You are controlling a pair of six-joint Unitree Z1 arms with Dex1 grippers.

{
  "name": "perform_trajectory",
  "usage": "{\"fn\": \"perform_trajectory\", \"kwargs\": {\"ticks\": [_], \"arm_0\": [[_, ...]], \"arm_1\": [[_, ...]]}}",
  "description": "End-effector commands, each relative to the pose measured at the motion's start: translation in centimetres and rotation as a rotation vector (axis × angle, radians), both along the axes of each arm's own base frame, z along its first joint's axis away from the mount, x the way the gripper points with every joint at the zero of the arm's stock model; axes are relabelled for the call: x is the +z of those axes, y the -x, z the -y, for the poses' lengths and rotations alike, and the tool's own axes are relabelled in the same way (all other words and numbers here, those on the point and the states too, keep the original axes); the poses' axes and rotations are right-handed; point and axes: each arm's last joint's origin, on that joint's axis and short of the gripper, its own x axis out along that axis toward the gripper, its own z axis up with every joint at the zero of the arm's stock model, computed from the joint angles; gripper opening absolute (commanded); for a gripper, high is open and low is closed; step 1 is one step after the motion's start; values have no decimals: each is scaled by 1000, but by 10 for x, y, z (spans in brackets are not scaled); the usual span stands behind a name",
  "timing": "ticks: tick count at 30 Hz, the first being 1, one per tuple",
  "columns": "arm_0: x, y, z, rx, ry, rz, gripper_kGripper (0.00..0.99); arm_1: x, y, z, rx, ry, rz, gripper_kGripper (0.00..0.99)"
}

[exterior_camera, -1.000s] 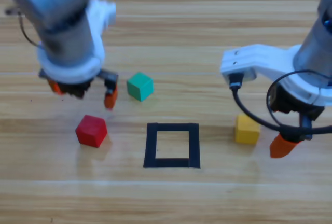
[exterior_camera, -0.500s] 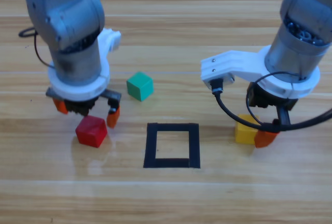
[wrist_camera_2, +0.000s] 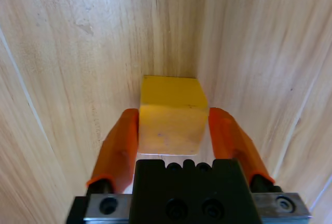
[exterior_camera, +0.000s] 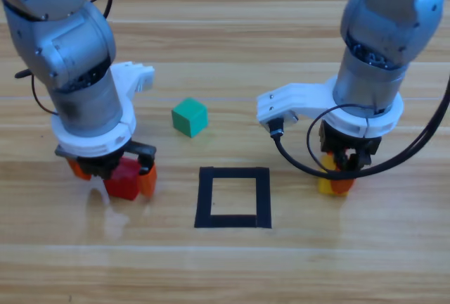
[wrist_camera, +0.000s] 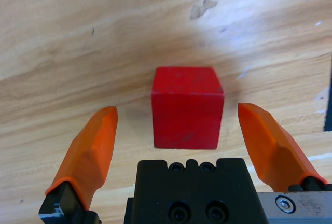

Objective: Stack the blocks in the rectangular block: red at the bottom, yellow in the middle, green on top

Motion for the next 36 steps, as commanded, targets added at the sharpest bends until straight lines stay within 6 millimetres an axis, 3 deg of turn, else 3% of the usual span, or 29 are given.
{"fn": "perform_trajectory", "kwargs": {"ticks": [1, 6, 11, 14, 20, 22, 26, 31, 33, 36], "arm_0": [[-6, -6, -3, 5, 10, -6, 986], [-10, -7, -2, 1, 16, -9, 956], [-15, -6, -5, 10, 2, 1, 799], [-21, -7, -5, 13, -15, 3, 701], [-26, -12, -5, 5, -26, 0, 199], [-27, -13, -5, 5, -26, 0, 132], [-7, -20, 1, 11, -13, 29, 117], [40, -26, 40, 8, 10, 51, 21], [48, -27, 63, 11, 12, 38, 17], [45, -25, 101, 18, 5, 6, 0]], "arm_1": [[-8, -2, 13, -45, 56, -86, 0], [34, 14, 26, -190, 0, -66, 0], [63, 27, 35, -357, -51, -48, 0], [66, 28, 34, -450, -72, -74, 0], [66, 29, 33, -579, -88, -103, 0], [64, 29, 33, -593, -89, -105, 0], [55, 33, 33, -613, -100, -102, 0], [49, 35, 36, -642, -122, -90, 0], [45, 36, 36, -654, -124, -88, 0], [45, 37, 38, -664, -124, -80, 0]]}}
